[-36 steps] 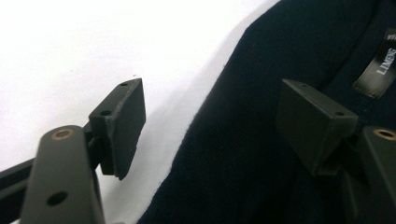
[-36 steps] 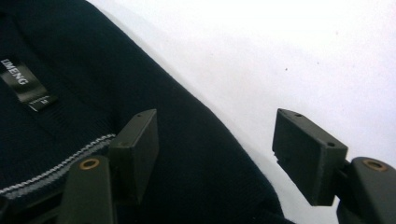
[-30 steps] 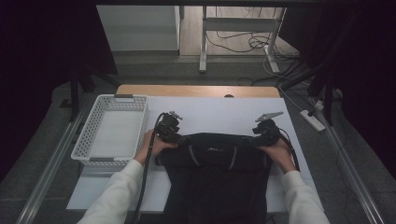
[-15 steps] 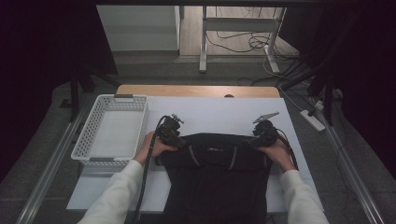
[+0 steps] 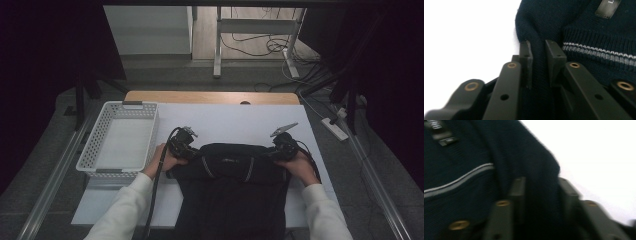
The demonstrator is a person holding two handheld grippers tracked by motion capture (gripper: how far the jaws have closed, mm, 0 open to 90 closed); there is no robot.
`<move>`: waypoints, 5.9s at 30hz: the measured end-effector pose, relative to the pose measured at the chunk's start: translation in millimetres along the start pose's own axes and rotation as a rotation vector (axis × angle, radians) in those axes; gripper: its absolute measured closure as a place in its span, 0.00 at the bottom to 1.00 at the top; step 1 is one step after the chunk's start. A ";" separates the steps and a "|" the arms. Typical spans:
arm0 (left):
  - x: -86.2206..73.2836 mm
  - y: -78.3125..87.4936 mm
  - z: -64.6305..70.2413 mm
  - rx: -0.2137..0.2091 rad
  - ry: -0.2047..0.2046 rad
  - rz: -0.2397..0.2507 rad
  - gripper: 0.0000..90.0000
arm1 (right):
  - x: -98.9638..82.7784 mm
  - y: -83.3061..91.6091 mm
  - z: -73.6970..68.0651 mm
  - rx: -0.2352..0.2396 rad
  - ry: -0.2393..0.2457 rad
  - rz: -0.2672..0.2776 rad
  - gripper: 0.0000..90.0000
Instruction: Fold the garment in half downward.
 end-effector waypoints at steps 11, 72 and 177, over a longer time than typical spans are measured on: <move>6.8 12.7 -8.1 0.078 0.003 0.075 0.91 | 3.8 7.1 2.9 -0.050 0.025 0.046 0.92; 86.7 78.8 -13.4 0.156 0.078 0.304 0.34 | 86.7 65.7 33.9 -0.156 -0.100 0.383 0.44; 11.3 92.2 10.8 0.141 0.084 0.300 0.27 | -101.4 84.6 -1.6 -0.291 -0.141 0.085 0.90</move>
Point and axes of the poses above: each handheld gripper's, and its own axes: y roughly backward along the jaws, x roughly out of its top, z roughly to its right, the point moved 10 cm from there along -y, roughly forward along the jaws, and after that the axes turned 4 degrees about y, right-handed, at the moved point
